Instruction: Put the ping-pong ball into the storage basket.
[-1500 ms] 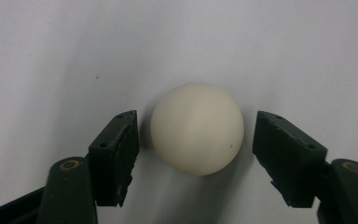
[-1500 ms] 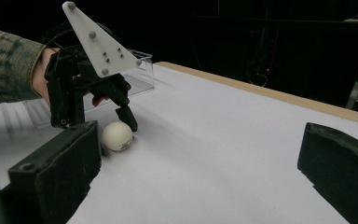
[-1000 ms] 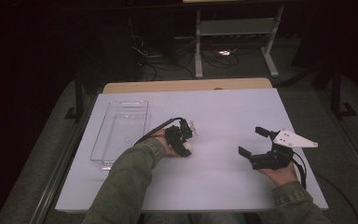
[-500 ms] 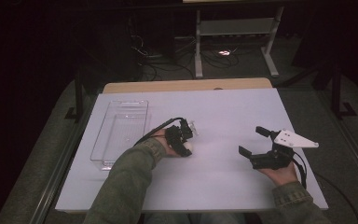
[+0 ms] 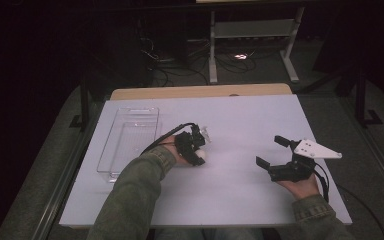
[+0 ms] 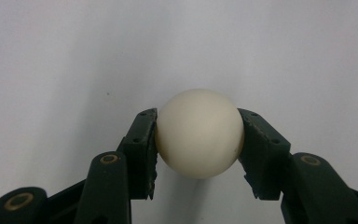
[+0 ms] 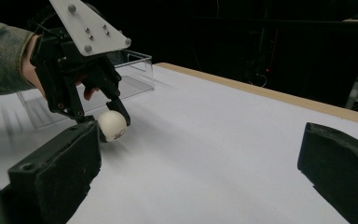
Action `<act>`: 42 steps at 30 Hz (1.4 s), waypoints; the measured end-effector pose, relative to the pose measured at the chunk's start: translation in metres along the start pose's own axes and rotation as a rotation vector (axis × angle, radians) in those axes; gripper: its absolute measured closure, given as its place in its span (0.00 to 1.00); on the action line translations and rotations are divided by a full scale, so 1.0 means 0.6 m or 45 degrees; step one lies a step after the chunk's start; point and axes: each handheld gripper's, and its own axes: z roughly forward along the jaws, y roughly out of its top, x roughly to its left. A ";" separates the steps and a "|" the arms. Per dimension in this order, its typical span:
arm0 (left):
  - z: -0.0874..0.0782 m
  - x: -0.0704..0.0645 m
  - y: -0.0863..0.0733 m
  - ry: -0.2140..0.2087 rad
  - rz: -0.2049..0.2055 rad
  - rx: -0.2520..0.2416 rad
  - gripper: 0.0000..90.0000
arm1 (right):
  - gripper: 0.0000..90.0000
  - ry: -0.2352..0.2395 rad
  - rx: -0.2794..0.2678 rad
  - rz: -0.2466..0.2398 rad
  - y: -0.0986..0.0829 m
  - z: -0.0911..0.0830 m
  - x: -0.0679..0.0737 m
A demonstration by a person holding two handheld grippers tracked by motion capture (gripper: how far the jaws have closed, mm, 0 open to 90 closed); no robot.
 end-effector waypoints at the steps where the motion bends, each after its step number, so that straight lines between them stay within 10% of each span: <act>1: 0.000 0.000 0.000 0.000 0.000 0.000 0.56 | 0.00 0.000 0.000 0.000 0.000 0.000 0.000; 42: -0.133 -0.018 0.028 0.108 0.098 -0.012 0.56 | 0.00 -0.014 -0.001 0.005 0.000 -0.002 -0.003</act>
